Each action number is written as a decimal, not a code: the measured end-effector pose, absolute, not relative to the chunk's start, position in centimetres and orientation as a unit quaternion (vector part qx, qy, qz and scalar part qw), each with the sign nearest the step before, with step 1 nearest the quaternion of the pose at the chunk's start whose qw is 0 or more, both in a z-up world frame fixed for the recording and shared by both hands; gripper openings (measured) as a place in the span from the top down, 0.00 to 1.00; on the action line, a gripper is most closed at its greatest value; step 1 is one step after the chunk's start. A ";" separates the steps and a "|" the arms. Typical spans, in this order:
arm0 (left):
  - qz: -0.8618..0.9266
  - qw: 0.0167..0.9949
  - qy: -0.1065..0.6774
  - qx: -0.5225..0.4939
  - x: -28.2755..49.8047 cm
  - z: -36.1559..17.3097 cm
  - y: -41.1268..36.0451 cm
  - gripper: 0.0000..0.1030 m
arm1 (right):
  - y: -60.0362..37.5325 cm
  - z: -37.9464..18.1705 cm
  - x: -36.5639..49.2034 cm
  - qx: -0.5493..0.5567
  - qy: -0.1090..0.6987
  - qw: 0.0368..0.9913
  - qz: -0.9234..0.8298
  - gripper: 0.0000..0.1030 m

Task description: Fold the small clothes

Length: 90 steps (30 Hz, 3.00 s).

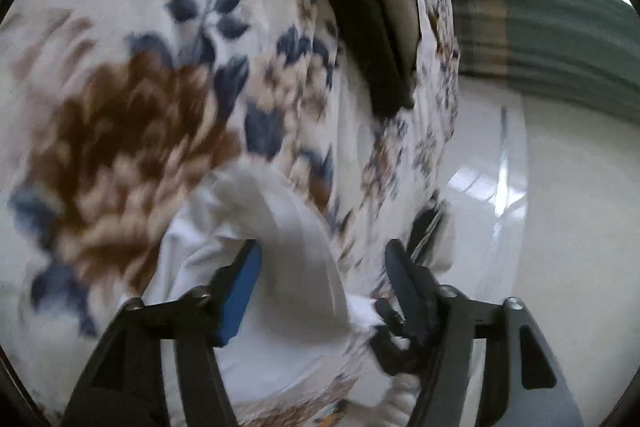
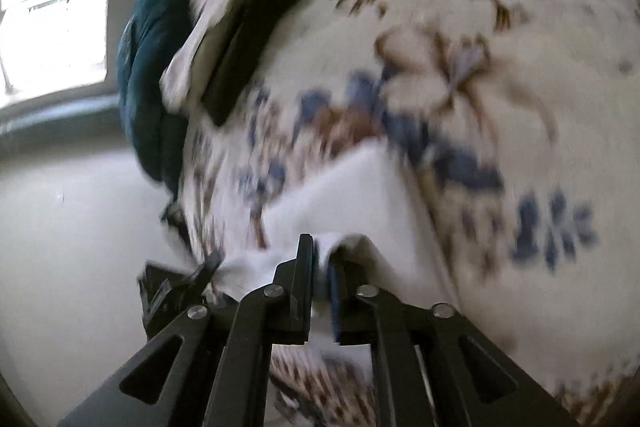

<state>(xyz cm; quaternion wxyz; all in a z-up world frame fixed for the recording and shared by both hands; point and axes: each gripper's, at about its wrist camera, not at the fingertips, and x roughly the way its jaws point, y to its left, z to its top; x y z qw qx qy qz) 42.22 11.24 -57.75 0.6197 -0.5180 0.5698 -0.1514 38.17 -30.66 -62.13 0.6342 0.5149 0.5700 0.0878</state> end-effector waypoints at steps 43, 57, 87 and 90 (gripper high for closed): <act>-0.150 0.706 0.624 -0.298 45.0 -59.4 8.2 0.95 | -31.2 -67.1 40.0 0.429 0.628 0.644 0.080 0.81; -0.124 0.661 0.643 -0.367 46.4 -61.5 11.1 0.67 | -29.3 -66.7 45.2 0.359 0.659 0.657 0.077 0.96; -0.221 0.678 0.609 -0.347 48.9 -53.7 8.4 0.84 | -24.1 -62.7 46.5 0.400 0.646 0.600 0.249 0.87; -0.224 0.694 0.587 -0.351 54.0 -50.4 8.8 0.84 | -23.8 -58.8 51.2 0.388 0.625 0.625 0.260 0.87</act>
